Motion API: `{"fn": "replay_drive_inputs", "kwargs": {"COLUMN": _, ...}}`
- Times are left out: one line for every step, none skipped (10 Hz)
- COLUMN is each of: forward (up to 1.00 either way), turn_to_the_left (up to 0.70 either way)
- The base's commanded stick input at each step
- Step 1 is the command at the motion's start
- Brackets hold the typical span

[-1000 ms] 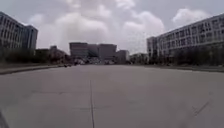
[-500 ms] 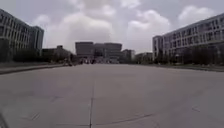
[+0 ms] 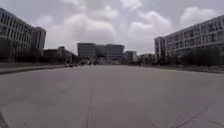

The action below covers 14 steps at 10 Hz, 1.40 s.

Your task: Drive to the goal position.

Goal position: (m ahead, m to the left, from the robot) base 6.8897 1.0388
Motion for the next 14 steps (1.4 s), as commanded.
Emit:
{"fn": "replay_drive_inputs", "kwargs": {"forward": 0.70, "turn_to_the_left": 0.04}}
{"fn": "replay_drive_inputs", "kwargs": {"forward": 0.70, "turn_to_the_left": 0.13}}
{"fn": "replay_drive_inputs", "kwargs": {"forward": 0.70, "turn_to_the_left": 0.14}}
{"fn": "replay_drive_inputs", "kwargs": {"forward": 0.70, "turn_to_the_left": 0.14}}
{"fn": "replay_drive_inputs", "kwargs": {"forward": 0.70, "turn_to_the_left": 0.00}}
{"fn": "replay_drive_inputs", "kwargs": {"forward": 0.70, "turn_to_the_left": 0.00}}
{"fn": "replay_drive_inputs", "kwargs": {"forward": 0.70, "turn_to_the_left": 0.00}}
{"fn": "replay_drive_inputs", "kwargs": {"forward": 0.70, "turn_to_the_left": 0.00}}
{"fn": "replay_drive_inputs", "kwargs": {"forward": 0.70, "turn_to_the_left": 0.01}}
{"fn": "replay_drive_inputs", "kwargs": {"forward": 0.70, "turn_to_the_left": 0.03}}
{"fn": "replay_drive_inputs", "kwargs": {"forward": 0.70, "turn_to_the_left": 0.05}}
{"fn": "replay_drive_inputs", "kwargs": {"forward": 0.70, "turn_to_the_left": 0.14}}
{"fn": "replay_drive_inputs", "kwargs": {"forward": 0.70, "turn_to_the_left": 0.03}}
{"fn": "replay_drive_inputs", "kwargs": {"forward": 0.70, "turn_to_the_left": 0.01}}
